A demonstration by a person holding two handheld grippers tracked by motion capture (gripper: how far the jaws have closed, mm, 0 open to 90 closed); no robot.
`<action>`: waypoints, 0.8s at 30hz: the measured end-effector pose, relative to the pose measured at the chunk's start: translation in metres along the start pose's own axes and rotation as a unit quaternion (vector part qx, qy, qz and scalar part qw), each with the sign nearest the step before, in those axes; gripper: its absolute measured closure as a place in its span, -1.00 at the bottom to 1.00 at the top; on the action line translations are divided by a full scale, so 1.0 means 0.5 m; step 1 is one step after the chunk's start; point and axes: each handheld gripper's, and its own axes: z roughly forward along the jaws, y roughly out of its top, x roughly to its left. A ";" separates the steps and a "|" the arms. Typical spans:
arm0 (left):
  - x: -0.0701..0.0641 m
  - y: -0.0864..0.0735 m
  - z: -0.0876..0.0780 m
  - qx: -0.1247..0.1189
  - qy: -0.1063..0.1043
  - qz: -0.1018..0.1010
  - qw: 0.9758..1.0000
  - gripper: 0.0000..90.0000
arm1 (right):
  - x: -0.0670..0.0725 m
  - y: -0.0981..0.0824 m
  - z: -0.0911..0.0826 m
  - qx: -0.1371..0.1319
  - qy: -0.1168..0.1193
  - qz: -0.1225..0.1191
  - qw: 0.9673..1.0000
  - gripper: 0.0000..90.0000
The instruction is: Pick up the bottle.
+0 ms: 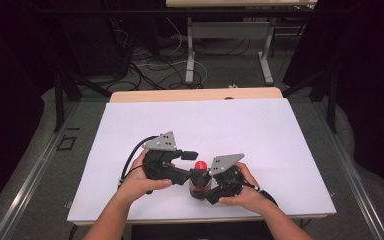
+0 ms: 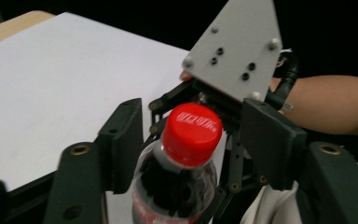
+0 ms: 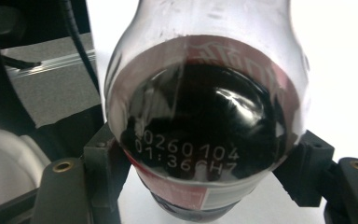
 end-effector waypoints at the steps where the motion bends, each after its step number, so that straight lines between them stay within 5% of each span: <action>1: 0.001 0.001 0.001 0.003 -0.004 -0.001 1.000 0.06 | 0.003 0.001 0.001 -0.004 0.009 0.002 1.000 -0.37; 11: 0.015 -0.002 0.009 0.007 -0.035 -0.018 0.999 0.19 | 0.009 0.002 0.005 0.002 0.023 -0.005 1.000 -0.37; 24: 0.004 -0.004 0.013 0.004 -0.016 -0.011 1.000 0.35 | 0.010 0.001 0.010 -0.008 0.028 -0.001 1.000 -0.36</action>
